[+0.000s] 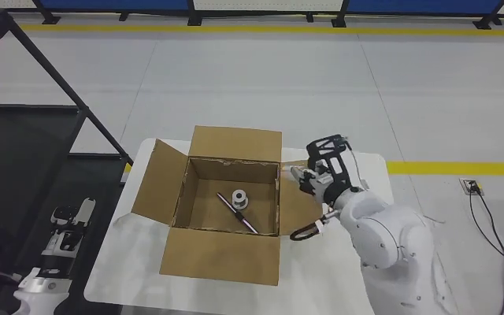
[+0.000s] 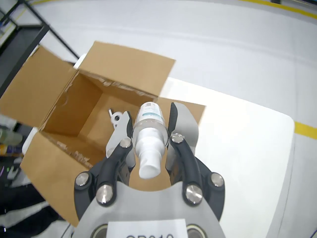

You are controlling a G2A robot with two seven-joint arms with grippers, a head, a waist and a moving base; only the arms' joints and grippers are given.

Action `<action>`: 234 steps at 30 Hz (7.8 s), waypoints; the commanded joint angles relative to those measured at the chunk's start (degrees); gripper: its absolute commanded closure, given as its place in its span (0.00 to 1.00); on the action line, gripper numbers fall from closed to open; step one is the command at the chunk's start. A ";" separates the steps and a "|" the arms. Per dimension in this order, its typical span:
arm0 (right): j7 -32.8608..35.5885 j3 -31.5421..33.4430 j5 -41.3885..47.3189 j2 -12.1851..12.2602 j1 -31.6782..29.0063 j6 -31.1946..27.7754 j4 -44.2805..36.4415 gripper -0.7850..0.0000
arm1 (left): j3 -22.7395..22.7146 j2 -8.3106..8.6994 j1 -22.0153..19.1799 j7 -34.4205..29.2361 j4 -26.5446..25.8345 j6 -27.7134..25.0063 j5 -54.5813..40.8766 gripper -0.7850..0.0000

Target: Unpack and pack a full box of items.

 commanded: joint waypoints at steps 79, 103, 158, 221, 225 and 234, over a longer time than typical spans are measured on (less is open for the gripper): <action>8.25 -7.22 5.05 -5.07 3.65 -4.82 10.39 0.00 | 6.88 0.17 -7.67 -0.15 6.61 3.55 12.37 0.00; -5.47 18.17 28.72 -1.53 -7.11 -6.78 5.82 0.00 | 14.83 0.20 -15.65 -12.69 10.73 2.94 1.09 0.00; -14.59 -8.59 37.95 1.19 14.04 -16.55 40.52 0.00 | 30.87 -0.75 -23.17 -11.67 15.22 10.48 6.41 0.00; -47.31 -9.65 36.47 0.43 20.04 -4.02 55.34 0.00 | 8.64 6.74 -6.11 -62.47 14.04 -19.44 -30.63 0.00; -49.81 -11.54 37.92 -0.71 23.07 -5.36 62.42 0.00 | 8.17 7.12 -6.02 -62.69 13.42 -18.18 -34.07 0.00; -48.92 -14.32 44.60 -3.36 29.07 -13.34 75.57 0.00 | 8.03 7.59 -6.36 -57.91 11.29 -14.72 -34.11 0.00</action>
